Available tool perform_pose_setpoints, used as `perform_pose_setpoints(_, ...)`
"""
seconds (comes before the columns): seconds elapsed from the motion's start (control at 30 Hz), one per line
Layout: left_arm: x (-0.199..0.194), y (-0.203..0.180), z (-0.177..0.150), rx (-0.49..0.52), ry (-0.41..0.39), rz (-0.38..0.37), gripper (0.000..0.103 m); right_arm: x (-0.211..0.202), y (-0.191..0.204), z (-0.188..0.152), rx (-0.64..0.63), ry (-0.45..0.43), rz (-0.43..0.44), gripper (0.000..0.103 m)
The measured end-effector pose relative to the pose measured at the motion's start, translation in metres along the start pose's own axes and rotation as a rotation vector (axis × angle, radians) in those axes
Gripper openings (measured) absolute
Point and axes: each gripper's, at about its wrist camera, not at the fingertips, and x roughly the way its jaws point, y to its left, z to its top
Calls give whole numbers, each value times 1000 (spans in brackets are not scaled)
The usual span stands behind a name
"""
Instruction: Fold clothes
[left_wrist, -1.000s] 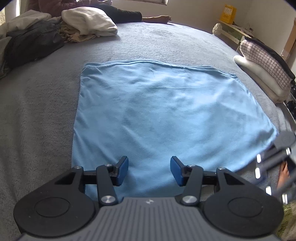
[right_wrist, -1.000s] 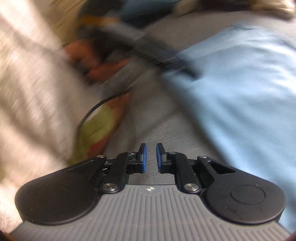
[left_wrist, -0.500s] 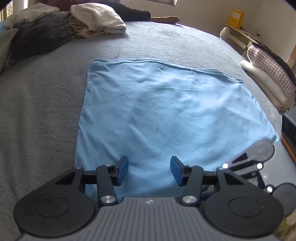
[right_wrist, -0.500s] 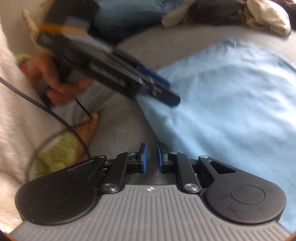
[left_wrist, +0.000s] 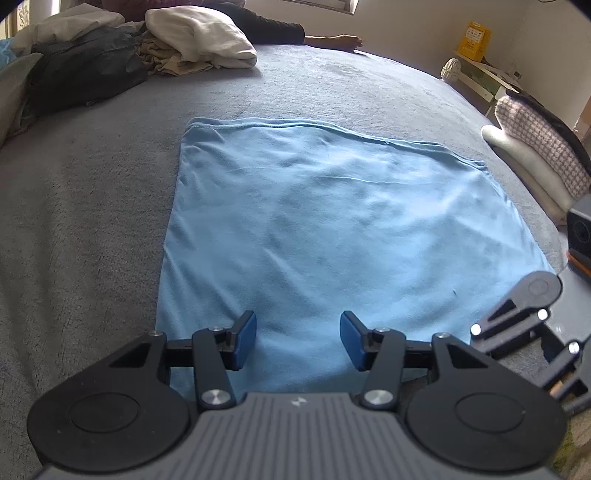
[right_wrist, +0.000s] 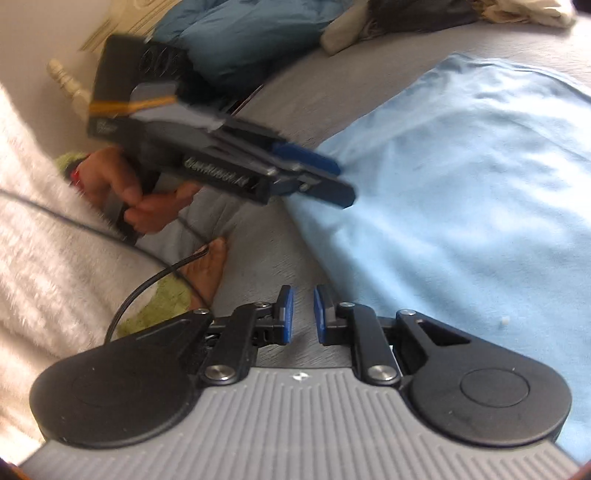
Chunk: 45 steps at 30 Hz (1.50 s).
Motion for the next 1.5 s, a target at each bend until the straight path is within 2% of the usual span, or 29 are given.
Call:
perform_pose_setpoints(0.07, 0, 1, 0, -9, -2, -1, 51, -3, 4, 2, -34, 3, 1, 12)
perform_pose_setpoints(0.13, 0, 2, 1, -13, -6, 0, 51, -13, 1, 6, -26, -37, -44, 13)
perform_pose_setpoints(0.27, 0, 2, 2, -18, -9, 1, 51, -48, -24, 10, 84, -159, -157, 13)
perform_pose_setpoints(0.33, -1, 3, 1, -19, -9, 2, 51, -63, -36, 6, 127, -190, -201, 13)
perform_pose_setpoints(0.53, -2, 1, 2, -12, -9, 3, 51, -87, -62, -3, 193, -216, -278, 14)
perform_pose_setpoints(0.73, 1, -1, 2, 2, -1, 5, 51, -66, -62, -11, 182, -185, -314, 14)
perform_pose_setpoints(0.77, 2, -1, 2, 2, 0, 6, 51, -62, -65, -12, 204, -178, -297, 16)
perform_pose_setpoints(0.83, 1, 0, 2, 2, -2, 7, 51, -54, -71, -19, 278, -142, -192, 16)
perform_pose_setpoints(0.9, 0, 1, 1, 0, -4, 7, 51, -45, -64, -26, 313, -43, 30, 16)
perform_pose_setpoints(0.97, 1, 2, 1, -5, -4, 6, 51, -34, -42, -33, 274, 83, 239, 17)
perform_pose_setpoints(1.03, 1, 2, 2, -9, -4, 4, 51, -31, -21, -35, 198, 148, 275, 20)
perform_pose_setpoints(1.1, 3, 2, 2, -9, -4, 1, 52, -34, -18, -34, 192, 148, 248, 22)
perform_pose_setpoints(1.2, 3, 1, 2, 1, -4, -3, 52, -51, -33, -31, 242, 53, 160, 23)
perform_pose_setpoints(1.33, 0, 2, 0, -1, -5, -4, 52, -79, -47, -26, 259, -105, -23, 24)
perform_pose_setpoints(1.43, 0, 2, 1, -8, -6, -3, 52, -89, -61, -24, 314, -191, -158, 24)
perform_pose_setpoints(1.5, 1, 1, 1, -5, -4, -1, 52, -85, -69, -27, 376, -189, -158, 24)
